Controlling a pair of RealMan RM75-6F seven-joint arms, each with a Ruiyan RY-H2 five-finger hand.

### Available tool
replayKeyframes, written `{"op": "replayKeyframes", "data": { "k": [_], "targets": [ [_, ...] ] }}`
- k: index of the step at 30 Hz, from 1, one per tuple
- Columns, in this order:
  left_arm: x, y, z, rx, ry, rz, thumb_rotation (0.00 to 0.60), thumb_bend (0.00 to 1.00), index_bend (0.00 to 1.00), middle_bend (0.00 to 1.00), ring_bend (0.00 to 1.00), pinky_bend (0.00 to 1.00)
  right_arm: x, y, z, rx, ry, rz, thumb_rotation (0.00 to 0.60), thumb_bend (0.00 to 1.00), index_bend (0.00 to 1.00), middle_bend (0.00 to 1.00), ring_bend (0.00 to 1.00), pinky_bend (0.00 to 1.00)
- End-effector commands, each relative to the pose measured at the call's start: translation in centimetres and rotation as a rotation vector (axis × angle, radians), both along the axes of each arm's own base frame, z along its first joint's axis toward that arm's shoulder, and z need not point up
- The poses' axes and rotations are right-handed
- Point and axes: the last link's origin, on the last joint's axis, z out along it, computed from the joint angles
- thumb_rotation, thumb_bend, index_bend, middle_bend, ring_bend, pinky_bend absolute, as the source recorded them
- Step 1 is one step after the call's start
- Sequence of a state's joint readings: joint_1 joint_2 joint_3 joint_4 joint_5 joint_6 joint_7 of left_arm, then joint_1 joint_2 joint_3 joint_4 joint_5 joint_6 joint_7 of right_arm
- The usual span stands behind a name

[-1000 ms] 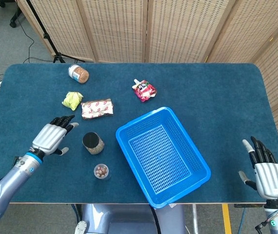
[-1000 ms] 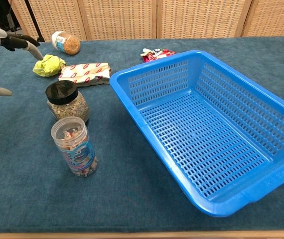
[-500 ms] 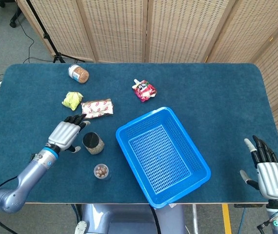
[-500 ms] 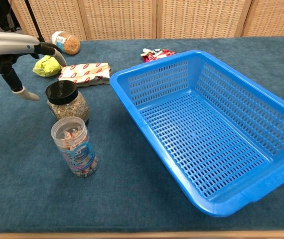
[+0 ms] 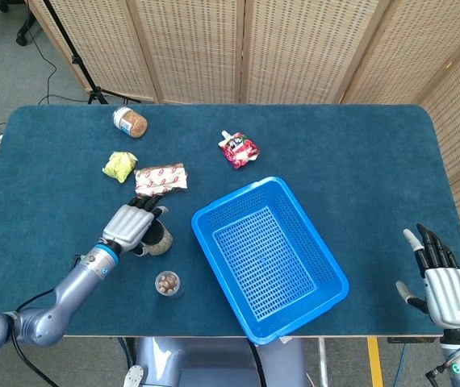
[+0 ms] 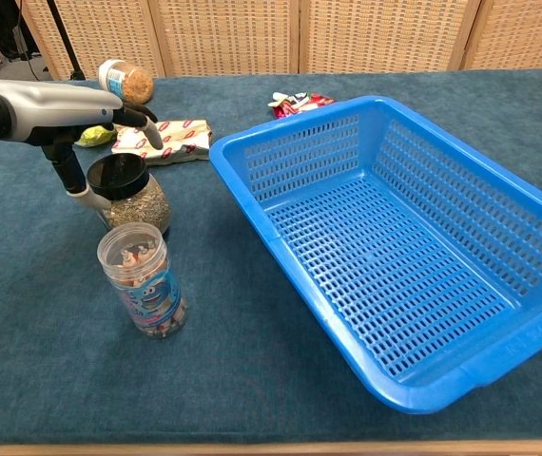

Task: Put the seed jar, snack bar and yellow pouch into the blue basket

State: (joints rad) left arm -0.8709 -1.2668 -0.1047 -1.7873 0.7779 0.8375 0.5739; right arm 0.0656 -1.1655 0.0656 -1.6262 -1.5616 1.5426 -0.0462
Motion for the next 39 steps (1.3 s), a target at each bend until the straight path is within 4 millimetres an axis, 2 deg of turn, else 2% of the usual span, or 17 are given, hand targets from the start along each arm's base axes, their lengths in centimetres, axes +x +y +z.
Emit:
{"op": "replayKeyframes", "data": {
  "k": [1, 7, 11, 13, 21, 29, 37, 38, 39],
  "targets": [
    [0.1, -0.1, -0.1, 0.000, 0.004, -0.003, 0.600, 0.21, 0.27, 0.02, 0.08, 0.12, 0.0, 0.0, 0.0, -0.002, -0.001, 0.001, 0.600, 0.26, 0.07, 0.00, 0.00, 0.17],
    [0.2, 0.0, -0.1, 0.030, 0.027, -0.010, 0.600, 0.24, 0.45, 0.20, 0.22, 0.19, 0.0, 0.0, 0.0, -0.001, -0.001, 0.003, 0.600, 0.26, 0.07, 0.00, 0.00, 0.17],
    [0.1, 0.0, -0.1, 0.045, 0.031, -0.011, 0.600, 0.31, 0.60, 0.25, 0.28, 0.22, 0.0, 0.0, 0.0, 0.000, 0.000, 0.003, 0.600, 0.26, 0.07, 0.00, 0.00, 0.17],
    [0.0, 0.0, 0.0, 0.053, 0.036, -0.012, 0.600, 0.33, 0.64, 0.25, 0.28, 0.22, 0.0, 0.0, -0.1, 0.001, 0.001, 0.002, 0.600, 0.26, 0.07, 0.00, 0.00, 0.17],
    [0.2, 0.5, 0.9, 0.085, 0.031, -0.022, 0.600, 0.33, 0.66, 0.26, 0.28, 0.22, 0.0, 0.0, -0.1, 0.003, 0.002, 0.000, 0.600, 0.26, 0.07, 0.00, 0.00, 0.17],
    [1.5, 1.2, 2.8, 0.136, 0.019, -0.059, 0.600, 0.33, 0.67, 0.27, 0.28, 0.22, 0.0, 0.0, -0.1, 0.001, 0.003, 0.001, 0.600, 0.26, 0.07, 0.00, 0.00, 0.17],
    [4.3, 2.2, 5.4, 0.185, -0.054, -0.081, 0.600, 0.33, 0.68, 0.28, 0.28, 0.22, 0.1, 0.1, -0.1, -0.001, 0.003, 0.007, 0.600, 0.26, 0.07, 0.00, 0.00, 0.17],
    [4.8, 2.4, 5.6, 0.187, -0.061, -0.084, 0.600, 0.33, 0.68, 0.28, 0.28, 0.22, 0.1, 0.1, -0.1, 0.000, 0.003, 0.009, 0.600, 0.26, 0.07, 0.00, 0.00, 0.17],
    [6.4, 2.9, 6.1, 0.196, -0.081, -0.115, 0.600, 0.33, 0.68, 0.28, 0.28, 0.22, 0.3, 0.2, 0.0, -0.001, -0.002, 0.014, 0.600, 0.26, 0.07, 0.00, 0.00, 0.17]
  ]
}}
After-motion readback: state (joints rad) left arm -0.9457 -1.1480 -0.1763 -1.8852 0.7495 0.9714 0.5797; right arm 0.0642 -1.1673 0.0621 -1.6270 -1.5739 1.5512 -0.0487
